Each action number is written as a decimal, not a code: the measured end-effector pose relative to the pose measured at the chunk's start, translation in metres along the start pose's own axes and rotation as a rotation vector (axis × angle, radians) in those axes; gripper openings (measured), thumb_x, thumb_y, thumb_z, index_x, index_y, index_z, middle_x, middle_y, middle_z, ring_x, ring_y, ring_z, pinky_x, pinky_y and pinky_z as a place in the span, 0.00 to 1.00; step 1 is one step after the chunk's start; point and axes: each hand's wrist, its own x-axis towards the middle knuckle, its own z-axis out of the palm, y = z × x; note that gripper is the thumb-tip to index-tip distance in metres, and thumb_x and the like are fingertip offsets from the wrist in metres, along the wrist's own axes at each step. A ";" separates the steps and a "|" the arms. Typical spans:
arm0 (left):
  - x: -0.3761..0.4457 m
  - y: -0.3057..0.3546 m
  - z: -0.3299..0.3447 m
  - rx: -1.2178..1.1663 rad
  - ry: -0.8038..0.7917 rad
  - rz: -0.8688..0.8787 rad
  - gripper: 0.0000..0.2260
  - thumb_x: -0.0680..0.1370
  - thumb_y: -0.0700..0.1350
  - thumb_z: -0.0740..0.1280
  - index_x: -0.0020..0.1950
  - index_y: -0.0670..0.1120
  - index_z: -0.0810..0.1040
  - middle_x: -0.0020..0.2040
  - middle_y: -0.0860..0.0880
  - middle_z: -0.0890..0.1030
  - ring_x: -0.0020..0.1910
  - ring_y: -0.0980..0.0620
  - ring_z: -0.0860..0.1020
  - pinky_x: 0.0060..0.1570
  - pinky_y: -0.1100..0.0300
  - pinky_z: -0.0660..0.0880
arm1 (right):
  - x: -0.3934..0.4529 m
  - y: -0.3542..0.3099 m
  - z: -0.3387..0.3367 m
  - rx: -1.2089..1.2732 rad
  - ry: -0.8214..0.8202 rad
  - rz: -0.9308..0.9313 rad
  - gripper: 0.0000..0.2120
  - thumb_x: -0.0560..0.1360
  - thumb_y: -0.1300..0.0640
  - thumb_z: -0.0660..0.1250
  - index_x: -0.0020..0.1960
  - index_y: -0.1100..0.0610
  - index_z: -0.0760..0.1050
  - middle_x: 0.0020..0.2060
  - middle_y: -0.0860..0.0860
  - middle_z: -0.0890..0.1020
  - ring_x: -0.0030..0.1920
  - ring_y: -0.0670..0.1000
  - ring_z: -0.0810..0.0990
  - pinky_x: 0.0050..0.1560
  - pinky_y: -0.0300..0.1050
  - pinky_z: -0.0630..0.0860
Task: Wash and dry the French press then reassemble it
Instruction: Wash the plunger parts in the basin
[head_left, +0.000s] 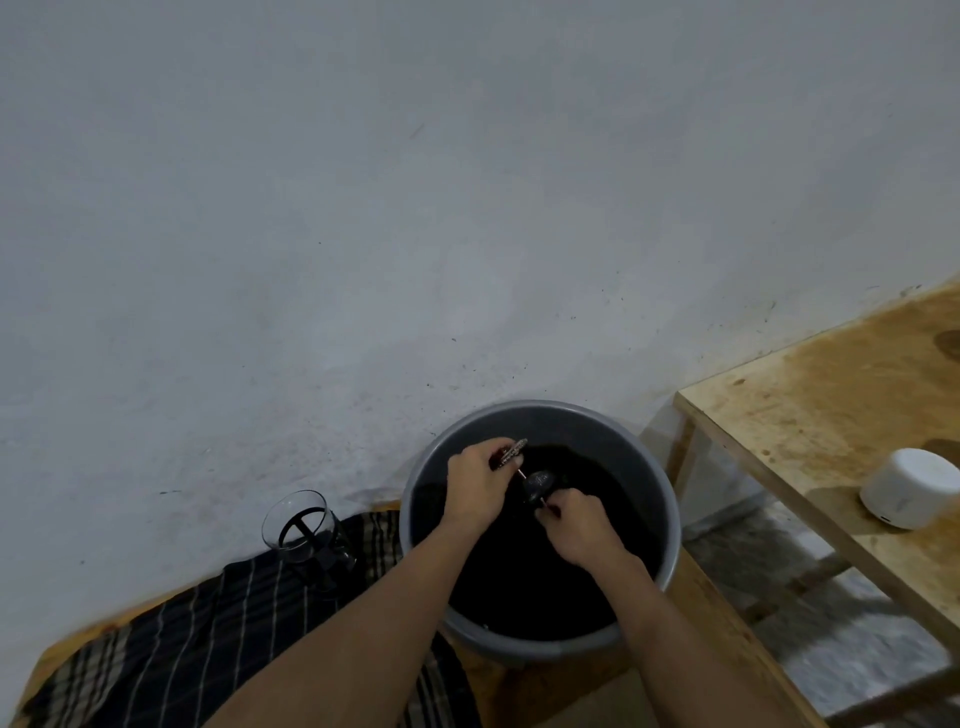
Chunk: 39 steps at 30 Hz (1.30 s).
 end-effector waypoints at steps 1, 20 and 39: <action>0.000 0.003 -0.002 0.010 0.001 0.041 0.08 0.76 0.42 0.70 0.54 0.44 0.84 0.45 0.50 0.85 0.44 0.54 0.82 0.47 0.69 0.75 | 0.000 -0.002 -0.001 0.021 0.014 0.002 0.11 0.78 0.57 0.63 0.55 0.60 0.81 0.52 0.59 0.83 0.54 0.58 0.80 0.52 0.43 0.73; -0.003 0.028 -0.029 0.074 0.175 0.356 0.14 0.70 0.39 0.75 0.53 0.41 0.79 0.51 0.47 0.81 0.49 0.53 0.77 0.50 0.77 0.67 | -0.019 -0.033 -0.020 0.193 0.140 -0.122 0.07 0.76 0.63 0.65 0.40 0.59 0.77 0.35 0.50 0.78 0.37 0.47 0.75 0.31 0.31 0.65; -0.052 0.013 -0.002 -0.814 -0.289 -0.915 0.03 0.78 0.40 0.67 0.46 0.40 0.77 0.41 0.42 0.79 0.37 0.47 0.79 0.37 0.58 0.78 | -0.026 -0.048 -0.059 -0.459 -0.020 -0.165 0.10 0.76 0.60 0.65 0.56 0.54 0.78 0.54 0.55 0.81 0.53 0.56 0.80 0.53 0.49 0.78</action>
